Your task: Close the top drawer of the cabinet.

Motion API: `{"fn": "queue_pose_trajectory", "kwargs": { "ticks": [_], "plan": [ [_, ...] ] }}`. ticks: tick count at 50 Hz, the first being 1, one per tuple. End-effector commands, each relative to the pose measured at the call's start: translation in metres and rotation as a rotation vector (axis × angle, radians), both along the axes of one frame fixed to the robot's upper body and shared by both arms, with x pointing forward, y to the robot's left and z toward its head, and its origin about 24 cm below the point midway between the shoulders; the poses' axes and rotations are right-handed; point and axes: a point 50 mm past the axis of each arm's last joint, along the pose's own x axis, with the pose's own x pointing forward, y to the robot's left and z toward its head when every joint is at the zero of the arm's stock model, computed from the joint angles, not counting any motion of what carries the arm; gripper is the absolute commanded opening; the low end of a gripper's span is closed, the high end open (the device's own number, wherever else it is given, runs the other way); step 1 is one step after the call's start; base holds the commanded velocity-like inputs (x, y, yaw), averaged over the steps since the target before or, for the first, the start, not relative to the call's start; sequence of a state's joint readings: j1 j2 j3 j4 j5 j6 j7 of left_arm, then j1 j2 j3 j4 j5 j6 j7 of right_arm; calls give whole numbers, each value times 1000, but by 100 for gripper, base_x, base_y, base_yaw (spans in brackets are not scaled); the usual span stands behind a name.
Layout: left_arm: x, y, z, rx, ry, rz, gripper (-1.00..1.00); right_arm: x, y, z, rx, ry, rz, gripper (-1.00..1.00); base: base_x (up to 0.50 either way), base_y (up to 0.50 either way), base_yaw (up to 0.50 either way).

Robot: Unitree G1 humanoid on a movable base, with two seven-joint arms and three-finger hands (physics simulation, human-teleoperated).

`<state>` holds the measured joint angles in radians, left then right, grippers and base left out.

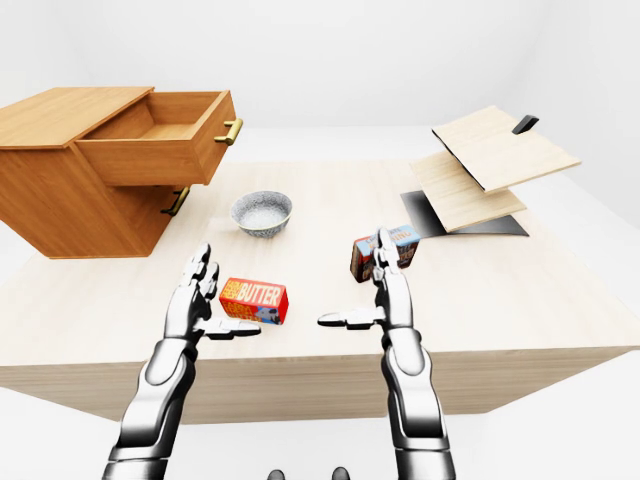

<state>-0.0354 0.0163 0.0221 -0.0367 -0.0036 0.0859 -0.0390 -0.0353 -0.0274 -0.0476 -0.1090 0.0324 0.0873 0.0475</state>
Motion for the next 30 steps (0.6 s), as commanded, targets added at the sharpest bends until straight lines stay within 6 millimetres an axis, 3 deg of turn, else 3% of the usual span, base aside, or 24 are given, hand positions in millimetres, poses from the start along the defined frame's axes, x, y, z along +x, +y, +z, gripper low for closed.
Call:
{"fn": "queue_pose_trajectory", "kwargs": {
  "ticks": [1,8,14,20,30],
  "plan": [
    [10,-4,36,-5,-145,-24,100,3,0,45,-4,-188,6,100,0,0,0],
    [17,-9,72,-9,-289,-52,100,1,3,84,-11,-353,15,100,0,0,0],
    [20,-10,97,-19,-387,-59,100,2,6,102,-7,-428,20,100,0,0,0],
    [16,-11,105,-16,-424,-71,100,0,7,110,14,-467,20,100,0,0,0],
    [12,-12,102,-22,-416,-76,100,-4,6,110,25,-469,35,100,0,0,0]
  ]
}}
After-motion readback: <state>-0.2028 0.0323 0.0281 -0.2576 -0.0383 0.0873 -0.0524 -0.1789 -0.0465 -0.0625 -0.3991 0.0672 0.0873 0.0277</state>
